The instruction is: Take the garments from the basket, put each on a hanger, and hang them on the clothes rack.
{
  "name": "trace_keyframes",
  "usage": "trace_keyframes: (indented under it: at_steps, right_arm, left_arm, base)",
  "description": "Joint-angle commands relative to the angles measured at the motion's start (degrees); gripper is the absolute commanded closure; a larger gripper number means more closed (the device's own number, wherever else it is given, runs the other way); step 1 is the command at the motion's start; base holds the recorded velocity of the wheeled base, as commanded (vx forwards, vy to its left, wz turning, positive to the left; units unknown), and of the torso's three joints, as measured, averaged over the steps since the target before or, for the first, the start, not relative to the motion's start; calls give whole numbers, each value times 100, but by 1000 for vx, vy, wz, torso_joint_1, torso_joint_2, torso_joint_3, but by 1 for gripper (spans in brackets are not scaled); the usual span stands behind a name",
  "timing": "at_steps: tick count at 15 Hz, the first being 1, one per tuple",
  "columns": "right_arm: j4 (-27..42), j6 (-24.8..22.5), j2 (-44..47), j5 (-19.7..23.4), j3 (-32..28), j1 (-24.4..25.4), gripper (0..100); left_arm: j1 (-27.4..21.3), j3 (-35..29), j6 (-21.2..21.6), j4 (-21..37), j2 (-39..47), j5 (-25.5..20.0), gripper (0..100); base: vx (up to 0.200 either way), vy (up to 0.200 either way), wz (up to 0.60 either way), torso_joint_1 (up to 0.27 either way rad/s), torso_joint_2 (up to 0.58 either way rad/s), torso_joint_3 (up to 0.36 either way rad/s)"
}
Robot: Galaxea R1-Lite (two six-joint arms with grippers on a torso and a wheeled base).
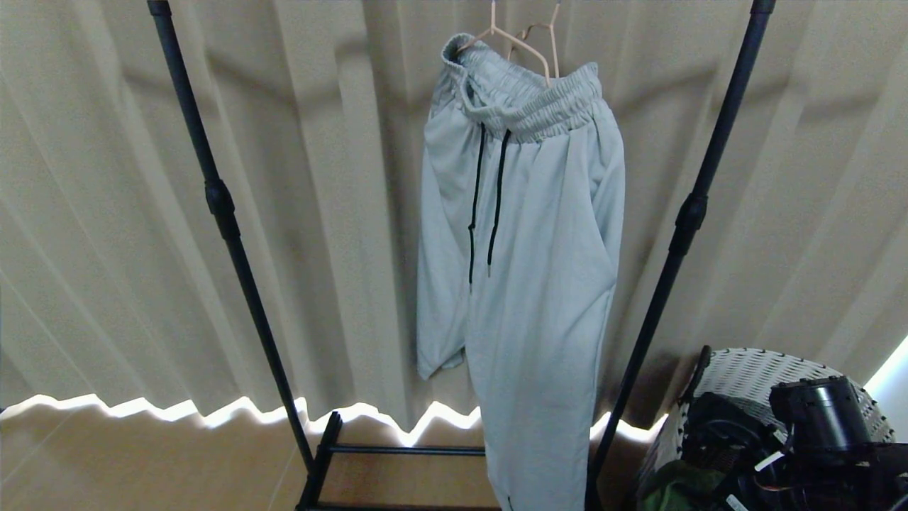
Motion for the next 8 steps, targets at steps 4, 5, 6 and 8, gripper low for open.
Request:
trace_keyframes:
  at_steps: [4, 5, 6, 8]
  right_arm:
    - [-130, 3, 556, -28, -101, -79, 0]
    - [-148, 21, 644, -36, -188, -87, 0]
    - [-157, 152, 803, -142, -338, -158, 0]
    - [-157, 232, 943, -203, -408, -228, 0]
  left_arm:
    - [-1, 0, -7, -2, 9, 16, 0]
    - [-1, 0, -7, -2, 9, -2, 0]
    - [-1, 0, -7, -2, 9, 16, 0]
    - [-1, 0, -7, -2, 9, 16, 0]
  base:
    - [0, 0, 0, 0, 0, 0]
    - [0, 0, 0, 0, 0, 0]
    - [0, 0, 0, 0, 0, 0]
    - [0, 0, 0, 0, 0, 0]
